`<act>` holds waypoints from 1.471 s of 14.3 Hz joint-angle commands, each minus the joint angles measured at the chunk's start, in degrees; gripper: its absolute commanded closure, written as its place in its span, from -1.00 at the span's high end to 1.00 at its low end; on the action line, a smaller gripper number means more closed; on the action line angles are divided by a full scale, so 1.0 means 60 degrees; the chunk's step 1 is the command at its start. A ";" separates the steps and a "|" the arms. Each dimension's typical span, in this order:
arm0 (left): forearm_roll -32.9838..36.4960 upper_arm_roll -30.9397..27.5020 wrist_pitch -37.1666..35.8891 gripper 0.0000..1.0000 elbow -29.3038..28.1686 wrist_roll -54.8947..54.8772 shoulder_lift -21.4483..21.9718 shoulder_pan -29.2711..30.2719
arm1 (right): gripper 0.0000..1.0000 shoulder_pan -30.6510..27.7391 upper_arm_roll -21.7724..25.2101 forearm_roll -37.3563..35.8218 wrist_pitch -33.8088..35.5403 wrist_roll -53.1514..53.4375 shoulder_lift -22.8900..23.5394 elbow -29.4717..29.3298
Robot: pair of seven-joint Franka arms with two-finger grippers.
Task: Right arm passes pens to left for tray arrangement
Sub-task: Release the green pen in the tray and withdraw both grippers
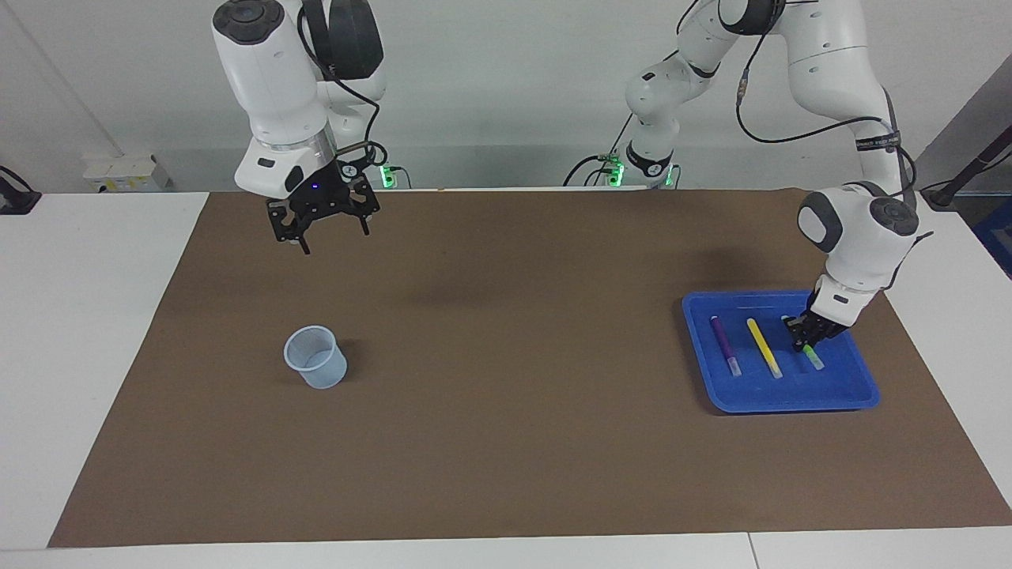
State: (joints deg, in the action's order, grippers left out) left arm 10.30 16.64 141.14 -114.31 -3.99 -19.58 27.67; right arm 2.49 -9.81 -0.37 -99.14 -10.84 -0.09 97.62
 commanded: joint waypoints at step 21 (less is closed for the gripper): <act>0.0480 0.0082 0.0662 -0.40 0.0082 0.0196 -0.0370 0.0266 | 1.00 -0.0709 0.0111 0.0574 0.0571 0.0240 -0.0601 0.0064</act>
State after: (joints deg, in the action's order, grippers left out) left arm 12.11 16.57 144.03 -114.31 -3.95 -20.97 28.29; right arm -1.23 -8.71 1.49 -96.28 -9.81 -3.18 97.55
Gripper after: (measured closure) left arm 0.736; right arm 0.000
